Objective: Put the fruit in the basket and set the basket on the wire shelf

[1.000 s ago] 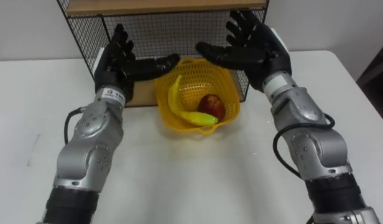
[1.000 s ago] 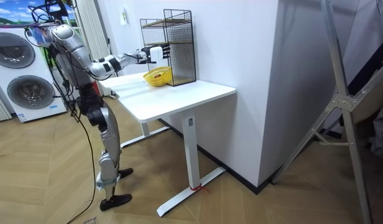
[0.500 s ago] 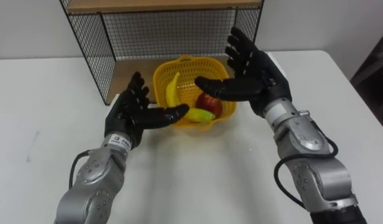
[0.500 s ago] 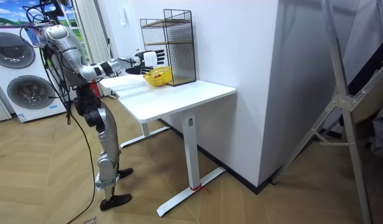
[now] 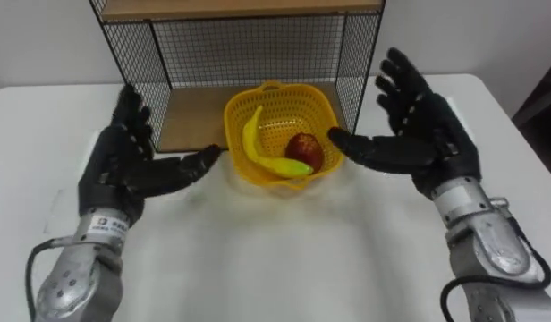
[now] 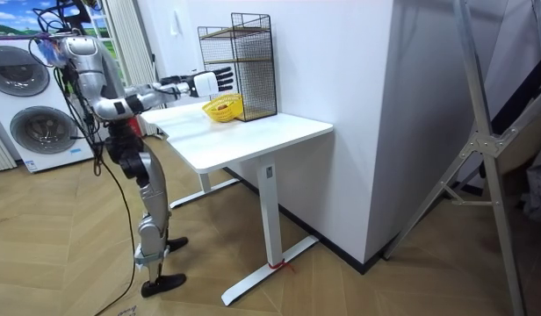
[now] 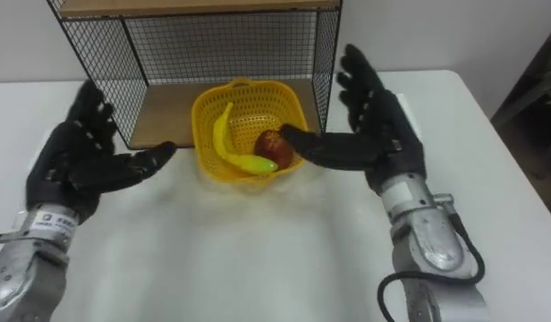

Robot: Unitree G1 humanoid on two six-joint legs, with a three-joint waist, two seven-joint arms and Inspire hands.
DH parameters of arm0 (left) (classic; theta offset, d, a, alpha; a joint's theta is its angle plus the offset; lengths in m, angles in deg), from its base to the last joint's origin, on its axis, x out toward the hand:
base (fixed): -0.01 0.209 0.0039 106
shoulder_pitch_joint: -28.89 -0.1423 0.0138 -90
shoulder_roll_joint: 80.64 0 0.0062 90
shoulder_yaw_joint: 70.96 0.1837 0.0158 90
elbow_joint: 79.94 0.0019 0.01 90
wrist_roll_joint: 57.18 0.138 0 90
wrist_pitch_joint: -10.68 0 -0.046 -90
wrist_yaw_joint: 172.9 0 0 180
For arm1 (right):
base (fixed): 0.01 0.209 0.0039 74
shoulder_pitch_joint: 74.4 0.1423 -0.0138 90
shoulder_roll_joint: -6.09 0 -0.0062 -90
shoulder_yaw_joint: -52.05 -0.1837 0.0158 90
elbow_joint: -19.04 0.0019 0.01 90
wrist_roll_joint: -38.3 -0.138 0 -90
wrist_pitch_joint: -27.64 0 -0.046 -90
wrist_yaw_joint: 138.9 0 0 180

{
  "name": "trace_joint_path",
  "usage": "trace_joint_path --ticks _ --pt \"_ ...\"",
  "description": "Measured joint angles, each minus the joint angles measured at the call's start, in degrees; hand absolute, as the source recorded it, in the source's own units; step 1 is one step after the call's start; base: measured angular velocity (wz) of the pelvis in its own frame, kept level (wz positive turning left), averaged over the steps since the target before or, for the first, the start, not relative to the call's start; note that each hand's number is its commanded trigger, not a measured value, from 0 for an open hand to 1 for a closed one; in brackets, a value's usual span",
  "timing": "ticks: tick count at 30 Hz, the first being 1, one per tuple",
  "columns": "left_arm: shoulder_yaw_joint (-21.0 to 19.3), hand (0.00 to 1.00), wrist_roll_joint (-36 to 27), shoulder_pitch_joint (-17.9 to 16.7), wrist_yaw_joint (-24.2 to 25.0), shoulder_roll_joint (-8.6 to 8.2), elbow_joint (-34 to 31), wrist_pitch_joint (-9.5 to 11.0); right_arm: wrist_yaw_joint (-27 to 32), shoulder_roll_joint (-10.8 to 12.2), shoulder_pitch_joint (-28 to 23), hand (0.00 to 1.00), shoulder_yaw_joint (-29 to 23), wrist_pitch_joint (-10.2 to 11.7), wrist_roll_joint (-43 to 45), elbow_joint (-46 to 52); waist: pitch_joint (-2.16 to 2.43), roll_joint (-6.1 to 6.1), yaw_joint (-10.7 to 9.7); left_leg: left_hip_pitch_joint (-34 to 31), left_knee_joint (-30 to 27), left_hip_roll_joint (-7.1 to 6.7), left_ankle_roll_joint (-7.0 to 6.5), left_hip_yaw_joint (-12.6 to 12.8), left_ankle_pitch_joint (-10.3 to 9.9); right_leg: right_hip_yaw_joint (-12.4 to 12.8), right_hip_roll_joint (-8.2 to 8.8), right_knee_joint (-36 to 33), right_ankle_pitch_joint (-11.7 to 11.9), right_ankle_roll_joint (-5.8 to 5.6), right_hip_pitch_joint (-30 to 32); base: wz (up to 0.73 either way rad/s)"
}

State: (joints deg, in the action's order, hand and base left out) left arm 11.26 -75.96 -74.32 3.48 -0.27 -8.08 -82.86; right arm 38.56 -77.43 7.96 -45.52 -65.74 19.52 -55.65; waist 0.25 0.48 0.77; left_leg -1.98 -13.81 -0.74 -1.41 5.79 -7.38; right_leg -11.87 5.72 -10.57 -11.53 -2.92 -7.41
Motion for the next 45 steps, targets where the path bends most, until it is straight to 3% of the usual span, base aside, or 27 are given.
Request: trace_joint_path --ticks 1,6,7,9,12,16,19,20,23,25,27,28,30,32,35,37,40,43,45 --pt "-1.0 0.00 0.3 -0.4 -0.9 -0.01 -0.7 0.8 0.5 -0.1 -0.7 0.00 -1.1 0.4 0.0 0.4 0.00 -0.02 0.2 -0.2 -0.1 -0.04 0.00 -0.2 0.0 -0.2 0.00 0.0 0.0 0.00 0.0 0.10" --pt "-11.2 0.00 4.8 -1.5 -10.5 -0.13 -4.3 10.8 6.6 -0.4 -3.3 0.00 -9.5 7.2 2.7 2.3 -0.05 -0.34 0.5 -0.3 -0.7 -0.19 0.00 -0.8 0.0 -0.7 -0.08 0.9 -0.1 -0.10 -0.6 0.06" --pt "-12.5 0.00 5.3 -1.7 -11.6 -0.30 -5.2 11.6 7.4 -0.4 -3.6 0.00 -10.6 8.2 2.7 2.6 -0.02 -0.33 0.6 -0.3 -0.6 -0.23 0.00 -0.8 0.0 -0.8 -0.07 1.0 -0.1 -0.13 -0.7 0.00" --pt "-17.9 0.00 5.5 -2.8 -17.2 -0.50 -8.7 16.0 11.9 -0.4 -5.5 0.00 -14.7 11.6 2.7 5.2 0.06 -0.23 1.2 -0.1 -0.3 -0.35 0.00 -1.0 0.0 -0.9 -0.01 1.1 -0.2 -0.17 -0.8 0.03" --pt "-24.5 0.00 5.9 -2.8 -25.8 -0.52 -9.6 20.6 18.6 -1.0 -6.0 0.00 -18.6 15.2 4.0 5.9 0.12 -0.20 1.4 0.4 -0.1 -0.53 0.01 -1.1 0.0 -0.9 0.09 1.1 -0.3 -0.24 -1.1 0.00" --pt "-32.1 0.00 5.0 -4.5 -34.2 -0.30 -9.5 22.3 27.2 -3.1 -7.7 0.00 -24.6 16.9 4.0 5.9 0.11 -0.21 1.4 -0.3 -0.2 -0.62 0.00 -1.2 0.0 -0.9 0.20 0.8 -0.8 -0.32 -0.4 0.00" --pt "-38.1 0.00 -2.7 -6.1 -40.0 0.87 -7.5 23.6 35.2 -5.1 -8.6 0.00 -30.6 17.4 2.6 5.7 0.29 -0.54 1.2 -0.4 0.0 -0.71 0.00 -1.2 0.0 -0.8 0.28 0.8 -0.9 -0.29 -0.3 0.00" --pt "-40.0 0.00 -7.7 -7.9 -41.8 2.30 -5.2 23.8 38.4 -6.7 -9.0 0.00 -33.0 18.2 0.2 4.8 0.42 -0.84 1.3 -0.4 0.1 -0.72 0.02 -1.0 -0.1 -0.7 0.32 0.7 -0.9 -0.27 -0.2 0.00" --pt "-43.4 0.00 -15.3 -11.6 -44.4 4.53 4.1 23.8 44.9 -9.5 -11.1 0.00 -39.5 18.7 -3.8 -4.3 0.58 -0.85 1.1 -1.2 0.1 -0.67 0.09 -1.0 -0.2 -0.7 0.40 0.3 -1.2 -0.15 0.8 0.00" --pt "-44.0 0.00 -19.3 -13.4 -45.7 4.77 12.1 23.4 48.4 -9.4 -13.9 0.00 -41.7 18.1 -7.2 -8.9 0.59 -0.84 1.2 -1.6 0.2 -0.72 0.09 -1.1 -0.2 -0.6 0.68 -0.8 -1.6 -0.06 1.8 -0.02" --pt "-43.9 0.00 -28.2 -14.6 -47.4 4.78 22.0 22.5 51.3 -9.4 -17.4 0.00 -42.7 18.2 -15.5 -16.9 0.58 -0.63 1.1 -1.9 0.3 -0.93 0.05 -1.1 -0.2 -0.7 1.11 -2.0 -2.3 -0.15 2.7 0.00" --pt "-43.8 0.00 -30.6 -14.7 -47.5 4.80 24.7 22.3 51.7 -9.4 -17.9 0.00 -42.8 18.1 -18.0 -19.6 0.54 -0.68 1.0 -2.0 0.3 -0.93 0.03 -1.1 -0.2 -0.8 1.14 -2.0 -2.3 -0.15 2.7 0.06" --pt "-42.1 0.00 -37.6 -14.6 -47.1 4.84 36.9 21.7 51.8 -9.3 -18.4 0.00 -42.8 17.5 -28.5 -32.5 0.49 -0.65 0.7 -2.8 0.0 -0.92 0.00 -1.3 -0.5 -0.9 1.10 -2.0 -2.3 -0.16 2.9 0.04" --pt "-39.8 0.00 -40.8 -14.4 -45.6 4.89 46.5 21.0 50.1 -8.8 -18.5 0.00 -42.3 17.0 -35.3 -44.6 0.74 -0.33 0.8 -3.0 -0.1 -0.92 -0.01 -1.3 -0.6 -0.8 1.07 -2.0 -2.4 -0.22 3.1 0.02" --pt "-37.7 0.00 -43.2 -14.1 -42.8 4.56 60.2 19.5 47.2 -6.1 -18.3 0.00 -42.0 16.4 -43.7 -62.2 1.06 0.30 0.9 -2.7 -0.1 -0.93 0.38 -1.6 -1.1 -1.0 1.14 -1.8 -2.7 -0.27 2.4 0.03" --pt "-36.6 0.00 -42.7 -13.6 -40.8 4.21 67.2 18.6 45.2 -4.0 -17.7 0.00 -41.6 16.1 -44.1 -71.0 1.08 0.33 0.6 -2.7 -0.7 -0.87 0.45 -1.6 -1.5 -0.9 1.13 -2.0 -3.0 -0.36 2.2 0.00" --pt "-34.2 0.00 -35.7 -13.1 -35.1 2.71 77.3 15.9 40.8 -1.3 -16.2 0.00 -37.0 13.8 -42.1 -82.5 1.05 0.24 0.4 -2.3 -1.2 -0.46 0.44 -1.4 -1.8 -0.3 1.12 -2.1 -3.0 -0.42 1.6 -0.03" --pt "-30.3 0.00 -24.3 -13.0 -27.8 1.21 83.6 11.0 34.2 -0.3 -12.2 0.00 -29.6 8.9 -33.3 -91.5 0.99 0.28 0.3 -1.3 -1.6 -0.32 0.46 -0.9 -2.1 0.2 1.07 -2.0 -2.9 -0.53 0.6 -0.09" --pt "-25.4 0.00 -11.8 -12.3 -22.7 0.89 85.5 7.1 29.7 -0.3 -9.0 0.00 -22.6 4.8 -21.9 -94.2 0.96 0.27 0.1 -0.8 -1.8 -0.37 0.46 -1.2 -2.1 0.0 1.03 -1.9 -2.7 -0.56 -0.1 0.05"
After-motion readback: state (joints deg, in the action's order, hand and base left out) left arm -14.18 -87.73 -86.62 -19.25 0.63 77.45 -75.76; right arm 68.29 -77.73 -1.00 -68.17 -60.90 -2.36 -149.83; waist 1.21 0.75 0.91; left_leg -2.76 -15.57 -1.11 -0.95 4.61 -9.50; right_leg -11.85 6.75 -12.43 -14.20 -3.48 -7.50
